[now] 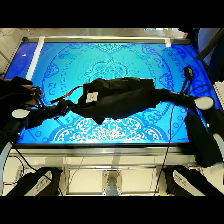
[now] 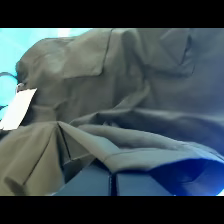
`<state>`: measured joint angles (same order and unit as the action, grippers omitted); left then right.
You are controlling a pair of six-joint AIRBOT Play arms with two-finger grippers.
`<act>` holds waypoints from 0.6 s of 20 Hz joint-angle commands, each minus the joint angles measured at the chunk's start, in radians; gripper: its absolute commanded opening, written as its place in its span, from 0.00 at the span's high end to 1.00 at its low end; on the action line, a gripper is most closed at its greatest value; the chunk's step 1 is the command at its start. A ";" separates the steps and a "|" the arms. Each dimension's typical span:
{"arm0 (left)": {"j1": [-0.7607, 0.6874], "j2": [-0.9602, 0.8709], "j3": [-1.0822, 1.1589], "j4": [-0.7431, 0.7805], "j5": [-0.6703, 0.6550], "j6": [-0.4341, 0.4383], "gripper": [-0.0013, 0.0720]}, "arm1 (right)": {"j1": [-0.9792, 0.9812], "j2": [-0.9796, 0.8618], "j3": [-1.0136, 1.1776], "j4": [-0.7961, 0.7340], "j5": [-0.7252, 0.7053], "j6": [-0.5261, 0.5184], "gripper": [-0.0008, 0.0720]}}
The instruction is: Fold the clothes and pants, and hang the long-sleeved shirts on hangers.
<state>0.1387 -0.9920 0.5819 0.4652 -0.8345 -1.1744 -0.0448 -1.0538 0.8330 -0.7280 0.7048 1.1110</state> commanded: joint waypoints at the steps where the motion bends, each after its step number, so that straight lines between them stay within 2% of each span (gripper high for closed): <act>1: -0.002 0.000 0.003 -0.002 -0.008 0.004 0.93 | 0.014 -0.257 0.117 0.000 0.029 0.065 0.98; 2: -0.002 0.000 0.003 -0.002 -0.008 0.004 0.93 | 0.018 -0.335 0.129 0.010 0.037 0.066 0.95; 3: -0.002 0.000 0.003 -0.002 -0.008 0.004 0.93 | 0.022 -0.396 0.136 0.027 0.035 0.066 0.78; 4: -0.002 0.000 0.003 -0.002 -0.007 0.004 0.93 | 0.026 -0.449 0.145 0.056 0.019 0.066 0.46; 5: -0.002 0.000 0.003 -0.003 -0.007 0.004 0.93 | 0.027 -0.486 0.156 0.072 0.008 0.066 0.27; 7: -0.002 0.000 0.003 -0.003 -0.007 0.004 0.93 | 0.026 -0.509 0.189 0.074 0.010 0.066 0.27; 9: -0.002 0.000 0.003 -0.003 -0.007 0.004 0.93 | 0.016 -0.488 0.238 0.064 0.069 0.055 0.27; 12: -0.002 0.000 0.003 -0.003 -0.007 0.004 0.93 | -0.034 -0.375 0.277 -0.041 0.165 0.053 0.27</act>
<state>0.1368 -0.9920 0.5842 0.4625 -0.8410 -1.1706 -0.0471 -1.4822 1.0698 -0.6956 0.7925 1.1671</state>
